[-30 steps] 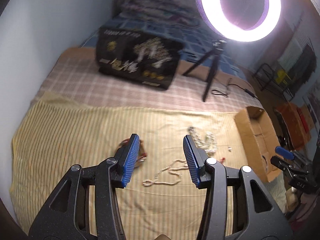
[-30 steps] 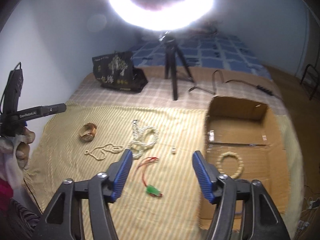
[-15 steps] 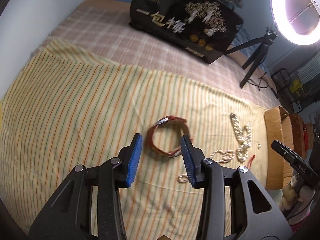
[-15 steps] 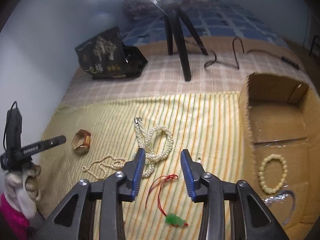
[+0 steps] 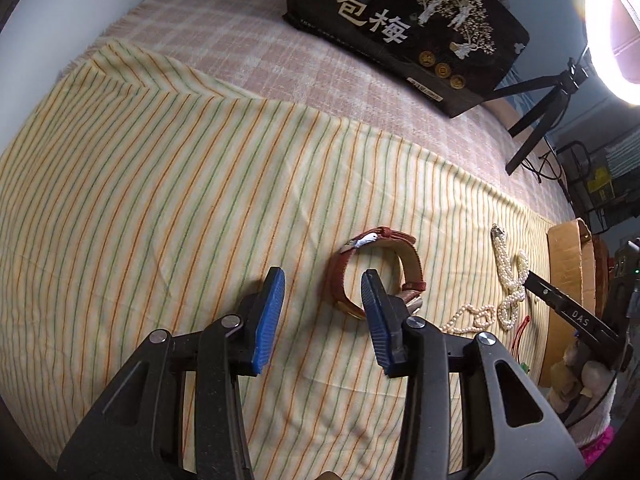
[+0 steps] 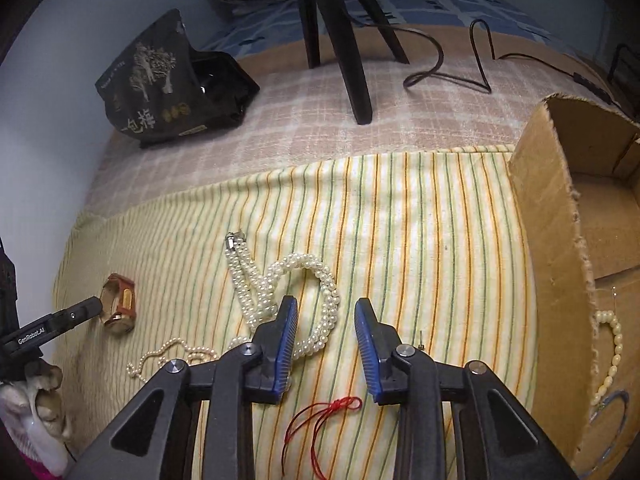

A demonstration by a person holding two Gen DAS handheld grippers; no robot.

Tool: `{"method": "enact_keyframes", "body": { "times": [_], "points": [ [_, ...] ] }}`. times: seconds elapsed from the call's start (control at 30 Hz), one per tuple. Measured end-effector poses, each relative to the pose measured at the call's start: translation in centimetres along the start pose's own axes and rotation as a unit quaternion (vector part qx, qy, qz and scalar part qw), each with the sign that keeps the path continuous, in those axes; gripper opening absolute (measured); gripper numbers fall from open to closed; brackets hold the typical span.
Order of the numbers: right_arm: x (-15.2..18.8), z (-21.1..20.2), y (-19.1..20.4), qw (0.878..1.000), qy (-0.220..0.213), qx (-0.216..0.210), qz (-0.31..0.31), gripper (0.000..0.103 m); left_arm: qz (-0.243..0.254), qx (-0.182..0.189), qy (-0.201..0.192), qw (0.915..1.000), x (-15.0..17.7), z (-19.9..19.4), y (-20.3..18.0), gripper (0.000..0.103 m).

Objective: Organize jewelry
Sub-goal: 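Grasp the brown leather watch with the left tool while the right tool grasps the pearl necklace, then lift and carry the watch and necklace with both tools over the box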

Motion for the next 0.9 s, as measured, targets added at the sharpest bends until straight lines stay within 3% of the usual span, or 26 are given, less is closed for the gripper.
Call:
{"method": "enact_keyframes", "body": {
  "times": [0.33, 0.4, 0.43, 0.5, 0.57, 0.73, 0.9],
  "points": [
    [0.2, 0.8, 1.9, 0.995, -0.035, 0.059, -0.069, 0.025, 0.006, -0.007, 0.008, 0.9999, -0.3, 1.7, 0.1, 0.040],
    [0.3, 0.8, 2.1, 0.994, -0.044, 0.067, -0.080, 0.017, 0.020, -0.022, 0.008, 0.9995, -0.3, 2.1, -0.1, 0.034],
    [0.3, 0.8, 2.2, 0.993, -0.048, 0.069, -0.084, 0.014, 0.027, -0.032, 0.007, 0.9991, -0.4, 2.3, -0.2, 0.025],
    [0.4, 0.7, 2.1, 0.993, -0.052, 0.068, -0.083, 0.007, 0.040, -0.039, 0.006, 0.9984, -0.4, 2.4, -0.2, 0.017],
    [0.3, 0.5, 1.8, 0.995, -0.051, 0.053, -0.072, 0.006, 0.037, -0.039, 0.003, 0.9985, -0.6, 2.4, 0.0, 0.005],
    [-0.3, -0.5, 0.3, 0.999, -0.038, -0.025, -0.010, 0.006, 0.024, -0.029, -0.005, 0.9993, -0.8, 1.9, 0.3, 0.003],
    [-0.5, -2.9, 0.1, 0.997, -0.053, -0.054, 0.007, 0.006, 0.033, -0.027, -0.022, 0.9989, -0.7, 0.3, -0.6, 0.003]
  ]
}}
Point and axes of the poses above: each gripper's, at about its wrist camera, not at the fingertips, and z roughly the way its jaws point, y to its left, x to its underside, the point moved 5 cm from there along z, roughly the way its jaws point, and after that the axes turned 15 degrees about x, right-handed, at the moved point
